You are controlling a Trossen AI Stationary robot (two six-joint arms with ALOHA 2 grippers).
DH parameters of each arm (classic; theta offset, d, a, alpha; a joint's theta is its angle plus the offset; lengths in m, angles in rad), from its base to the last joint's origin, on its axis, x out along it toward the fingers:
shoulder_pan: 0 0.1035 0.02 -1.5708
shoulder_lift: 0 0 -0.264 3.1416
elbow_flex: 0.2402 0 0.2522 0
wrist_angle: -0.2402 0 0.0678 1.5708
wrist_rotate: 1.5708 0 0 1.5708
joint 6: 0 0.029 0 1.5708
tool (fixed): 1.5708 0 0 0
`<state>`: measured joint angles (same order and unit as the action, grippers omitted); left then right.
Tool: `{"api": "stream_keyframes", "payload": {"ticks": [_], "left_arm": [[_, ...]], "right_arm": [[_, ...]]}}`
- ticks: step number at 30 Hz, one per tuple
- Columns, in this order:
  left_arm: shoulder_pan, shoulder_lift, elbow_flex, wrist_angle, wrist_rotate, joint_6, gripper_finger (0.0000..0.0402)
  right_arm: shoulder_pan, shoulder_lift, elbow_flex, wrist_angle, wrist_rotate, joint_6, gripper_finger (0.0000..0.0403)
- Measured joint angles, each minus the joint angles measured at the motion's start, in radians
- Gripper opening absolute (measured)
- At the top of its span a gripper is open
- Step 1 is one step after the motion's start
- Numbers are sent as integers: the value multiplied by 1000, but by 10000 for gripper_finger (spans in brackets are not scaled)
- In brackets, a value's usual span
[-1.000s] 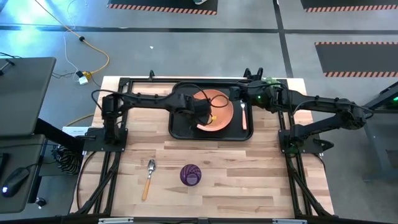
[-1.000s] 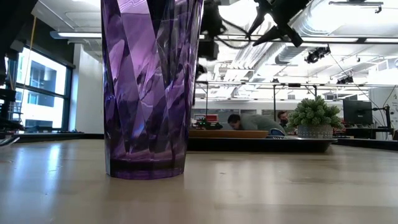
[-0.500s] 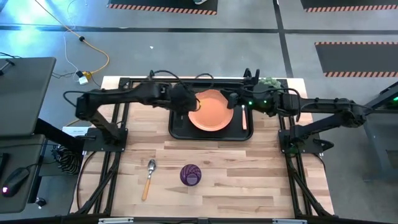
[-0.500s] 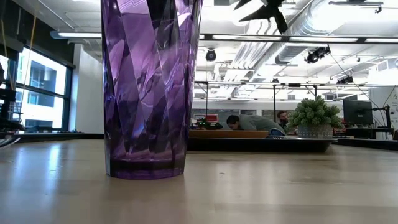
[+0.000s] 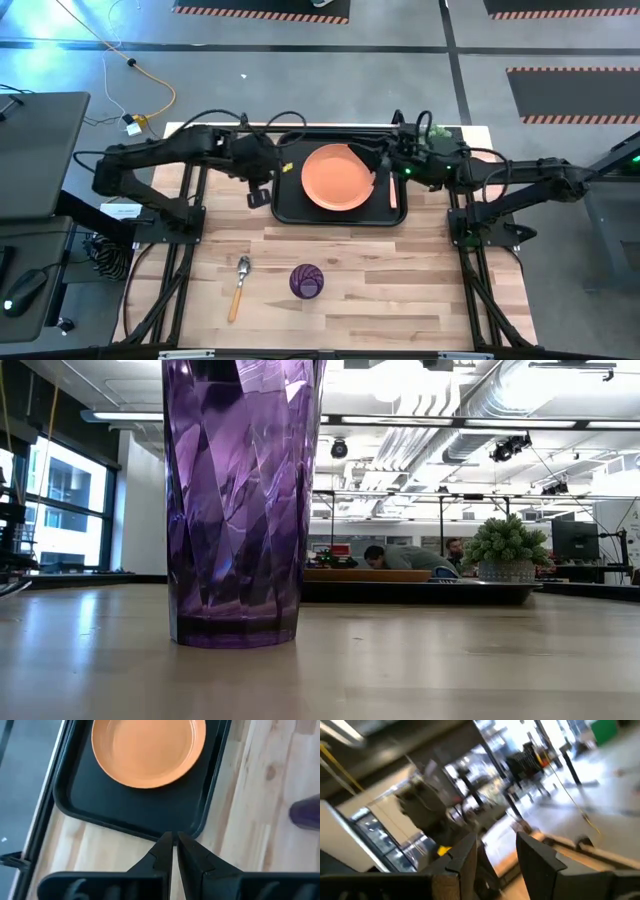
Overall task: Pick and place plate/cup/fork/spoon on tray
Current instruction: Put the violet cup on the black serving tray
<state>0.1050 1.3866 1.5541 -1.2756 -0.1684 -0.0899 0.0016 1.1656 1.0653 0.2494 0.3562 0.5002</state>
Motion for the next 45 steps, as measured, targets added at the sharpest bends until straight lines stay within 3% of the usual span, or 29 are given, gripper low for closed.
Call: {"api": "stream_keyframes", "payload": {"ticks": [8, 16, 21, 28, 39, 45], "left_arm": [[-62, -114, -150, 19, -2, -151, 16], [-122, -185, -299, 72, -3, -265, 16], [-150, -203, -335, 70, -3, -294, 16], [-174, -204, -336, 70, -15, -281, 16], [-194, -204, -336, 69, -63, -266, 16], [-194, -204, -336, 68, -80, -256, 16]], "right_arm": [[10, 0, 0, 167, -133, -64, 129], [37, 0, 7, 176, -119, -88, 129], [67, 32, 94, 129, -119, -165, 129], [71, 118, 270, -142, -117, -105, 129], [130, 359, 651, -870, -124, 209, 129], [178, 490, 784, -1054, -196, 214, 129]]}}
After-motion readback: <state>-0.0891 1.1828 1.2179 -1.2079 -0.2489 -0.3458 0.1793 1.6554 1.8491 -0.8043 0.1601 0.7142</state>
